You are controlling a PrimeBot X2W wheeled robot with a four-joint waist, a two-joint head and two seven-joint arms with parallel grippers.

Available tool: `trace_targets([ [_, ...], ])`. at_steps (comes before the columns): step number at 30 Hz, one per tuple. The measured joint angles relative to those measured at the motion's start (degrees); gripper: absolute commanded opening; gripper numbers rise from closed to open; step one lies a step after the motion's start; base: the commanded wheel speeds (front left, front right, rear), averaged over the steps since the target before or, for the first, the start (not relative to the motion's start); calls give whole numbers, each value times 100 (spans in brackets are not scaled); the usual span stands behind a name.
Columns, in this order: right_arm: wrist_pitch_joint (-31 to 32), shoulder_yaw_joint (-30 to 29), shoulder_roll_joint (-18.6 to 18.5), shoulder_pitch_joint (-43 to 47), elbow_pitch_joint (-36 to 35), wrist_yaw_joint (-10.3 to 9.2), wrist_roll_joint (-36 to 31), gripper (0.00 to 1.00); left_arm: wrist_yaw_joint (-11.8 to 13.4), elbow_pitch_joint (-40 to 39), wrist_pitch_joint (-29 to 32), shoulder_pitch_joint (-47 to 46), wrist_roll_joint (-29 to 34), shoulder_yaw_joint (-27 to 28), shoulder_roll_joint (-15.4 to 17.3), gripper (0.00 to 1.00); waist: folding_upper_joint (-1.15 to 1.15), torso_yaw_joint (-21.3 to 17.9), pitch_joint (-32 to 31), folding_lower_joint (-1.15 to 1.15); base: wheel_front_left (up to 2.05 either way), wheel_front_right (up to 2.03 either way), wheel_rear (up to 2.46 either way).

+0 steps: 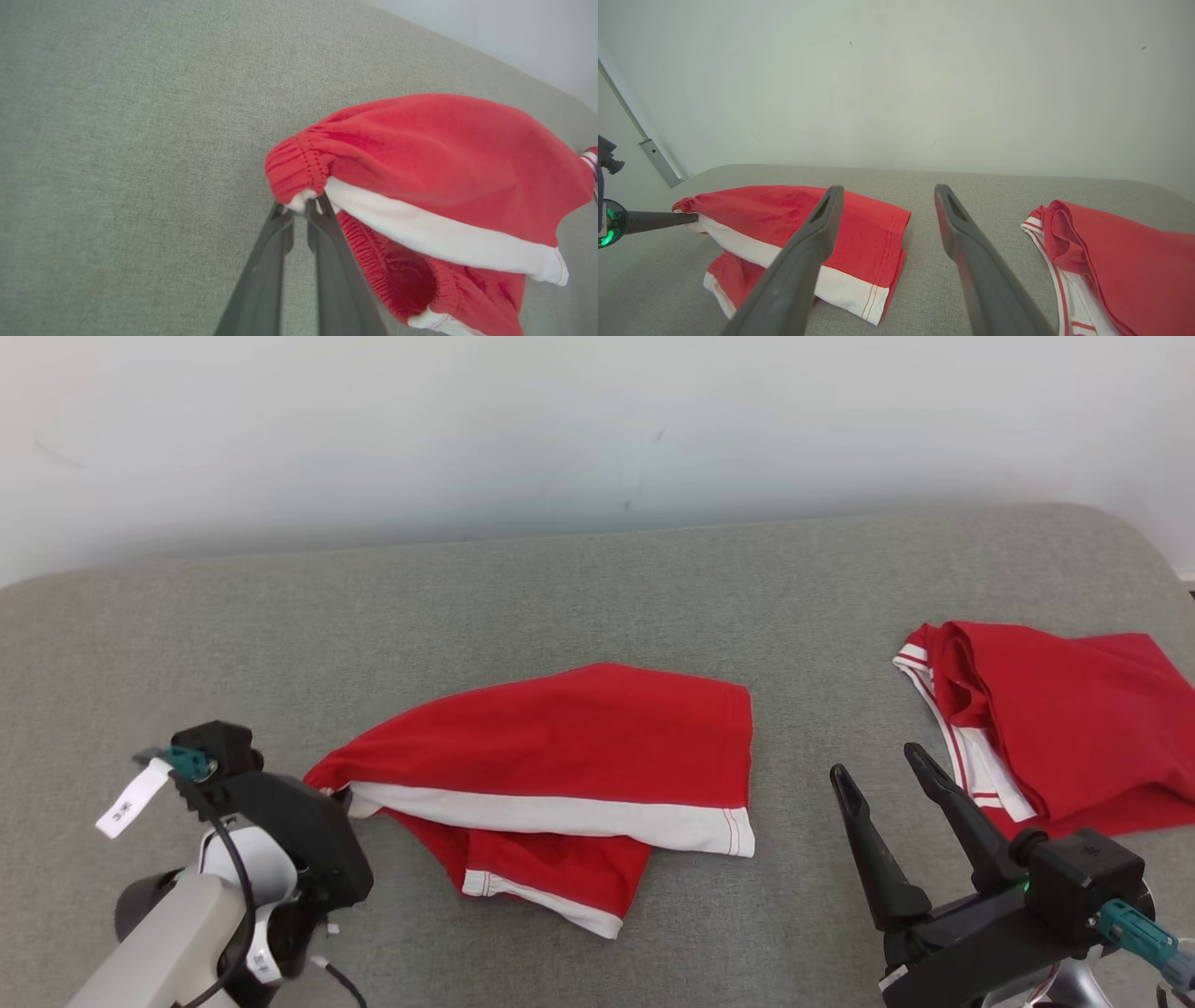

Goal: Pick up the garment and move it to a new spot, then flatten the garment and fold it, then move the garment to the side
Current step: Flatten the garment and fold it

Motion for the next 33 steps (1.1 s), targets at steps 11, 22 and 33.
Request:
trace_targets([
  [11, 37, 13, 0, -15, -31, 0, -26, 100, -52, 278, -44, 281, -197, 147, 79, 54, 0, 271, 41, 0, 0, 0, 0],
  [22, 124, -48, 0, -31, -41, 0, -79, 100, -84, 159, -238, 406, -268, 242, 227, 100, 1, 450, -44, 0, 0, 0, 0],
  [33, 450, -370, 0, -175, 149, 0, -257, 100, -54, -1261, -1767, 684, -16, 853, 464, 100, 1, 597, -267, 0, 0, 0, 0],
])
